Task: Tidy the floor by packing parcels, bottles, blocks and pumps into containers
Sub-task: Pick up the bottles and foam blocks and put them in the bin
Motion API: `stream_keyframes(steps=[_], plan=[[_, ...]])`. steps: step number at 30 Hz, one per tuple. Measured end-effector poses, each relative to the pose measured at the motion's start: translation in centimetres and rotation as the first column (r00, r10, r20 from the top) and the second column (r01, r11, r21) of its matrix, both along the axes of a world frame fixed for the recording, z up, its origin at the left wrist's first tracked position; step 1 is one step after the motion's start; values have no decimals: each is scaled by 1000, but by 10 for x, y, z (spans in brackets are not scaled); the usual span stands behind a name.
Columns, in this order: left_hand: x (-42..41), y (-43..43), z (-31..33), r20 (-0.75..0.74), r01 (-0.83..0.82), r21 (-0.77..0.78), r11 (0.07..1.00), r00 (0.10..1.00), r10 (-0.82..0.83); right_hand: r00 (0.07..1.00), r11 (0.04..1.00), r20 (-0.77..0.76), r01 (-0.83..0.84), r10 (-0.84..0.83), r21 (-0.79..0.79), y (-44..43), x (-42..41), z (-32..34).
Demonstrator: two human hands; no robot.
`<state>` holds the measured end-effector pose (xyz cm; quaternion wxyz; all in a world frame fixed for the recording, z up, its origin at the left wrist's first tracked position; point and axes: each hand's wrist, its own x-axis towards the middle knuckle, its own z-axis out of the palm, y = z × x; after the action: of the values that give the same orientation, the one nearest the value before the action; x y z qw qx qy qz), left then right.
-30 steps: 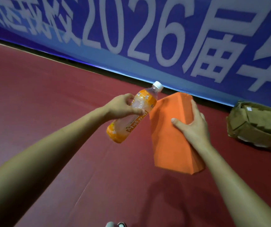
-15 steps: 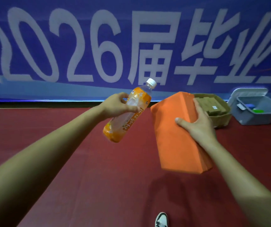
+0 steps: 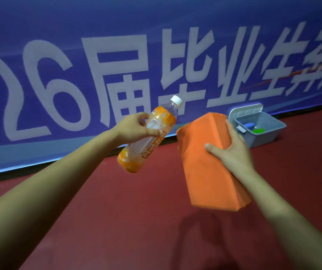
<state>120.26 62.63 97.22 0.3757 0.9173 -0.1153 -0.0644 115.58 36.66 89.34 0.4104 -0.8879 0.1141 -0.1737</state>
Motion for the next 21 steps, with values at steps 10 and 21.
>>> stream_keyframes(steps=[10,21], plan=[[128,-119,-10,21,192,77,978,981,-194,987,988,-62,148,-151,-49,-96,80,-2],[340,-231,-34,-58,261,-22,965,963,-262,949,956,-118,283,-291,-80,-212,249,-7]])
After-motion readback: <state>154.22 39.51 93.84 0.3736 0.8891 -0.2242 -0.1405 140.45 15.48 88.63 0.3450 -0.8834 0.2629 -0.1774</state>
